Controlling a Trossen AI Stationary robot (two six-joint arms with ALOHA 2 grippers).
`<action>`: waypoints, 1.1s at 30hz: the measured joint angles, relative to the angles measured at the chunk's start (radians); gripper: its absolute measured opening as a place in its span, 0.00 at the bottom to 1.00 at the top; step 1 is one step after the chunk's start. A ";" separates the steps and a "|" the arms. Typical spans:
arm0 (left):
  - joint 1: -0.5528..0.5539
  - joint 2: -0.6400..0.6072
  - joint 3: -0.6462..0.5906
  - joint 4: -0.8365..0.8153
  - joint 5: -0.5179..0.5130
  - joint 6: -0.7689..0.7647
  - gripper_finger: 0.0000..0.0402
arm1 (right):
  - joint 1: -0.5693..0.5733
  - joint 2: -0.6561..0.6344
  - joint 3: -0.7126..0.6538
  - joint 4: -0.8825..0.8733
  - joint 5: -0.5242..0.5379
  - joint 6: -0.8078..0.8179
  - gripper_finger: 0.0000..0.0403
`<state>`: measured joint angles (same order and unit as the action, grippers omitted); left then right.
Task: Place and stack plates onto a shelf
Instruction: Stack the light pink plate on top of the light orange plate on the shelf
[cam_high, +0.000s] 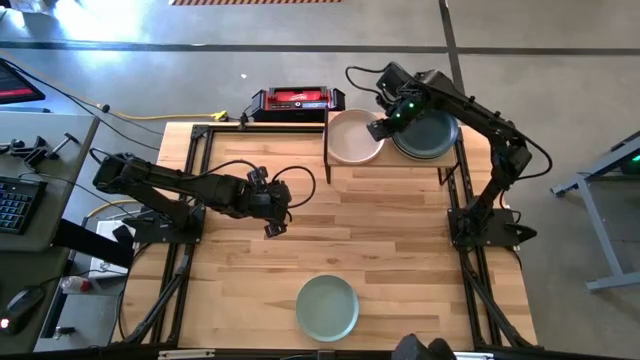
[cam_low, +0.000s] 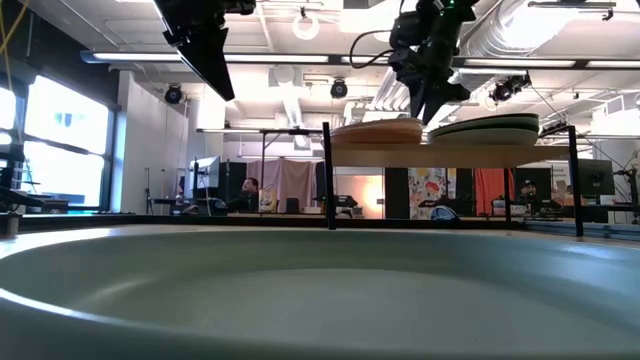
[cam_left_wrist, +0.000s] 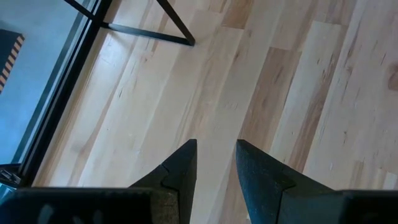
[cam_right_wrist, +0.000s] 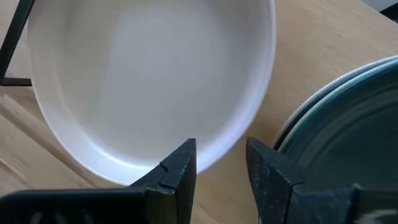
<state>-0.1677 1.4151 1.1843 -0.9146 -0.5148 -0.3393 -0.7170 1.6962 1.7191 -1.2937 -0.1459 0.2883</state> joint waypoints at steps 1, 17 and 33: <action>0.000 0.000 0.000 0.000 0.000 0.000 0.25 | 0.000 0.000 0.000 -0.001 0.000 0.002 0.29; 0.000 0.000 0.000 0.000 0.000 -0.053 0.25 | 0.027 0.013 0.000 -0.001 0.111 0.009 0.29; 0.000 0.000 0.000 0.001 0.010 -0.053 0.25 | 0.128 0.016 0.000 0.065 0.057 0.021 0.29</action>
<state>-0.1680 1.4155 1.1843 -0.9138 -0.5049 -0.3920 -0.5894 1.7120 1.7195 -1.2286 -0.0891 0.3091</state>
